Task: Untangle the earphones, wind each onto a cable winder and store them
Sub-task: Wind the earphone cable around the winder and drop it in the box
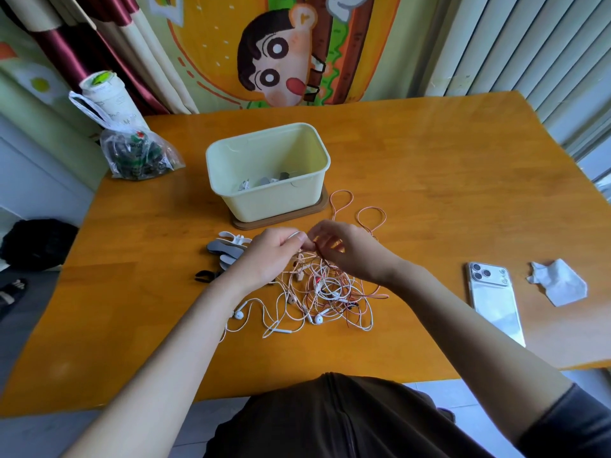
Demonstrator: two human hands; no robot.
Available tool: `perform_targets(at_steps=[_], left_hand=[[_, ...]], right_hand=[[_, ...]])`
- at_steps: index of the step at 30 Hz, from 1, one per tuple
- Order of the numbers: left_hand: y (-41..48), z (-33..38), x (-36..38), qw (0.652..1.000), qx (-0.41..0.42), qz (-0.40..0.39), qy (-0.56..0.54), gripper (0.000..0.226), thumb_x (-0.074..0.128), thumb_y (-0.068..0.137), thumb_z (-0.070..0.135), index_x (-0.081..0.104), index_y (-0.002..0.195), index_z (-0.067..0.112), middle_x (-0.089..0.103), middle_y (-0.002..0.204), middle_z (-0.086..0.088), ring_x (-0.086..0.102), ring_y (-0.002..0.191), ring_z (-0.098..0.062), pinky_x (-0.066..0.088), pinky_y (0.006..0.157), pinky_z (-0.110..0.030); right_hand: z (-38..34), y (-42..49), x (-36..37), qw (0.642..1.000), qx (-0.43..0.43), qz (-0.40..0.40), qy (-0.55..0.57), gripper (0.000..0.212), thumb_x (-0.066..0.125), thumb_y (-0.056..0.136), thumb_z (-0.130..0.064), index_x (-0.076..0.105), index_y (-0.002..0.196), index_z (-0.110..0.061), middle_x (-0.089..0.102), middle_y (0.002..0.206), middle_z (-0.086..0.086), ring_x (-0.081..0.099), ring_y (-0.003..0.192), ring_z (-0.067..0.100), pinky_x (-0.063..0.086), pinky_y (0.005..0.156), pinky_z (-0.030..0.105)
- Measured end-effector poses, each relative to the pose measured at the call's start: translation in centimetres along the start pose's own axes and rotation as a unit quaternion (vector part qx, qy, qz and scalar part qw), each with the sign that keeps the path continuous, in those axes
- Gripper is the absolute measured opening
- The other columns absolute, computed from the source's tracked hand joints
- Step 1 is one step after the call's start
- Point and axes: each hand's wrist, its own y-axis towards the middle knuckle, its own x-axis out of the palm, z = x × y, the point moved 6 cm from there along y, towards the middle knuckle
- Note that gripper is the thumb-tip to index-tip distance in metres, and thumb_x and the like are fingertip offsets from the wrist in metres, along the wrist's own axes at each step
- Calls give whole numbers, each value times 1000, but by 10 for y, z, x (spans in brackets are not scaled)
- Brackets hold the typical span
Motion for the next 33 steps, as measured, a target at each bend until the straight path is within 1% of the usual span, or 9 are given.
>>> perform_targets(at_steps=[4,9,14,17,24,27,29,31,33], left_hand=[[1,7,-8,996,33,68,51,30,40,101,24,62,82,24,59,104,0,53,102,-10,41,86,-23],[-5,18,-21,989,85,109,-56,26,42,101,16,62,86,24,64,90,8,58,92,0,42,80,-10],[-11,29,-26,980,118,113,-113,26,42,101,17,63,87,21,62,83,3,56,75,4,41,69,-8],[-15,29,-36,964,107,149,-195,28,38,102,14,61,86,15,57,80,-2,49,56,6,35,54,-5],[-24,-14,-66,906,17,284,-314,30,38,103,17,58,81,13,50,71,0,36,52,-1,24,45,-12],[-23,-38,-73,919,-54,319,-226,30,40,102,17,60,80,15,56,75,0,44,57,-1,35,55,-18],[-14,-57,-70,954,-121,272,-31,23,42,100,19,64,95,14,64,97,-6,55,82,-11,43,72,-29],[-10,-65,-58,948,-181,197,171,25,46,99,23,57,121,17,54,129,-6,47,117,-24,39,95,-39],[-8,-49,-44,951,-130,187,207,35,51,97,21,49,132,19,44,140,-4,38,127,-26,35,102,-40]], right_hand=[[3,-1,0,999,15,-15,-35,18,62,88,-10,52,95,-22,57,107,2,56,101,14,45,85,22],[1,-1,-4,999,24,20,10,43,41,85,12,51,121,-8,59,123,6,54,116,15,41,97,22],[-21,3,1,998,-42,11,35,9,55,94,-15,61,101,-16,69,97,-3,63,96,9,46,89,22],[-14,5,-4,999,-12,43,12,14,54,95,-18,67,92,-14,67,77,-8,64,79,8,48,77,18],[37,1,-24,983,119,79,-112,19,60,91,-25,69,99,-10,71,95,7,65,88,23,53,80,37],[43,-3,-30,975,130,90,-154,24,60,91,-31,69,101,-11,70,100,9,62,95,26,52,80,38],[36,-4,-32,974,114,104,-164,24,59,92,-31,69,101,-11,70,101,8,59,100,25,50,82,39],[27,-4,-29,978,93,107,-156,23,59,92,-29,69,101,-11,70,100,6,60,98,22,51,82,36],[17,-3,-23,980,72,100,-154,22,60,91,-28,70,101,-11,71,99,4,63,93,18,53,80,33]])
